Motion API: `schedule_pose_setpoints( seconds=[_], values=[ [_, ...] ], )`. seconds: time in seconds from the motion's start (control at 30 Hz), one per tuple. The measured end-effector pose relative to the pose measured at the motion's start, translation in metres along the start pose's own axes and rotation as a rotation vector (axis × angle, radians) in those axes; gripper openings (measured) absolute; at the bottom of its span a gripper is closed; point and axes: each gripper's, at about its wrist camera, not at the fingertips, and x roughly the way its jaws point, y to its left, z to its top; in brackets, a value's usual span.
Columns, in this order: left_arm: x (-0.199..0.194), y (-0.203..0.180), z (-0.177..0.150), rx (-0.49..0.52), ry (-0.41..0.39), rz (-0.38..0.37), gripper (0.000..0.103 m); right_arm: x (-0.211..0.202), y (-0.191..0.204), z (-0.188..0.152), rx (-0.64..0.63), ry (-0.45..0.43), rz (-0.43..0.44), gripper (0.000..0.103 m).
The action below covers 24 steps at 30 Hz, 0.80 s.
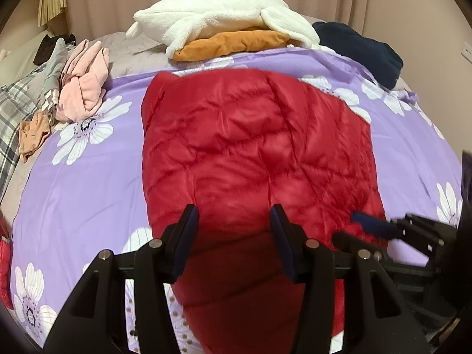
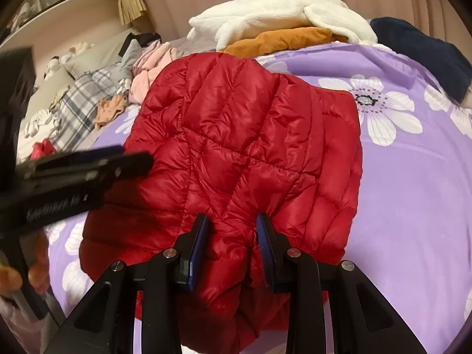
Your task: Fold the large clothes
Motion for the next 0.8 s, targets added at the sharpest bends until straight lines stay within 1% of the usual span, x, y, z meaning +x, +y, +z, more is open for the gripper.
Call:
schedule_pose_setpoints(
  seconds=[0.13,0.2,0.37,0.57,0.8],
  values=[
    [0.008,-0.001,-0.007,0.017,0.018,0.014,0.052,0.000,0.001,0.000,0.000,0.004,-0.001,0.032],
    [0.008,0.000,-0.008,0.004,0.021,0.008,0.052,0.001,0.001,0.000,-0.001,0.007,-0.004,0.032],
    [-0.003,0.004,-0.014,-0.029,0.020,-0.013,0.051,0.001,0.001,0.002,0.002,0.011,0.000,0.032],
    [-0.014,0.005,-0.028,-0.042,0.042,-0.036,0.051,0.001,0.000,0.002,0.010,0.011,-0.002,0.032],
    [-0.019,0.007,-0.044,-0.044,0.054,-0.042,0.052,0.001,0.000,0.002,0.011,0.012,-0.002,0.032]
  ],
)
